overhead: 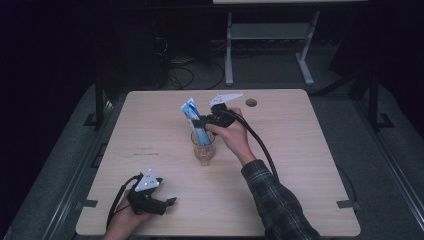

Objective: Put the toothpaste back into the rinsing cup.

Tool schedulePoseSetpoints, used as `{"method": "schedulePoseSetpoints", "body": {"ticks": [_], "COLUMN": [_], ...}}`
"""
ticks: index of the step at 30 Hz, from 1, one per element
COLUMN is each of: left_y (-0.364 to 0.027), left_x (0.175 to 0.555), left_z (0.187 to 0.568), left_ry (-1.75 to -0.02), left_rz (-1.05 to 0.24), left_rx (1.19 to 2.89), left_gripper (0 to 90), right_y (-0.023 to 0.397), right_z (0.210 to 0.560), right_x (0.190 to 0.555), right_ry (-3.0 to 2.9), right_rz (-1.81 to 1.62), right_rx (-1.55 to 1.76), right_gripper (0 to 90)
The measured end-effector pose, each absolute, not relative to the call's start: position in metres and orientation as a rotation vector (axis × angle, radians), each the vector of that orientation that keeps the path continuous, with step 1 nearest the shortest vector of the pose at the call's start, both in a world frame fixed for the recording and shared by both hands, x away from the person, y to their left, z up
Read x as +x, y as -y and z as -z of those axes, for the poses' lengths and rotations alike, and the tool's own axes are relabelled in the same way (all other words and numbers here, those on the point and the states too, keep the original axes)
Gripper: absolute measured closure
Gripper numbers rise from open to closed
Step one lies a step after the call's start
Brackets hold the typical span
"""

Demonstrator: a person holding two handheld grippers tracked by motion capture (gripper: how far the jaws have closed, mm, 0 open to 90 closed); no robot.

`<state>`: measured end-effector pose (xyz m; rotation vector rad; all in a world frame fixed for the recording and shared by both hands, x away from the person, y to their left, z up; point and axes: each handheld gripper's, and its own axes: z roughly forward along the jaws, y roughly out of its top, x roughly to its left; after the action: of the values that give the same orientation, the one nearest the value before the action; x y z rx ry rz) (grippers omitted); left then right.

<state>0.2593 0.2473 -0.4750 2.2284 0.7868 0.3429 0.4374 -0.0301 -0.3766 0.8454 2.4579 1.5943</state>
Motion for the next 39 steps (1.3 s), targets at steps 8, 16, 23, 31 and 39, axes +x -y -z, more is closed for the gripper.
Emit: {"method": "schedulePoseSetpoints", "body": {"ticks": [8, 16, 23, 31, 39], "left_y": [-0.247, -0.247, -0.247, -0.247, -0.247], "left_x": [0.259, 0.259, 0.259, 0.259, 0.259], "left_z": [0.475, 0.475, 0.475, 0.475, 0.475], "left_ry": [-0.786, -0.788, -0.788, -0.788, -0.788], "left_rz": [-0.343, -0.343, -0.343, -0.343, -0.342], "left_rx": [2.229, 2.227, 2.227, 2.227, 2.225], "left_gripper": [13.1, 13.1, 13.1, 13.1, 13.1], "right_y": [0.034, 0.035, 0.040, 0.051, 0.073], "right_z": [0.384, 0.383, 0.377, 0.373, 0.372], "right_x": [0.435, 0.436, 0.436, 0.433, 0.423], "right_ry": [-2.469, -2.469, -2.450, -2.453, -2.451], "right_rz": [-1.579, -1.579, -1.609, -1.571, -1.531], "right_rx": [0.851, 0.848, 0.840, 0.840, 0.850], "right_gripper": [73.0, 71.3, 57.6, 44.7, 42.4]}}
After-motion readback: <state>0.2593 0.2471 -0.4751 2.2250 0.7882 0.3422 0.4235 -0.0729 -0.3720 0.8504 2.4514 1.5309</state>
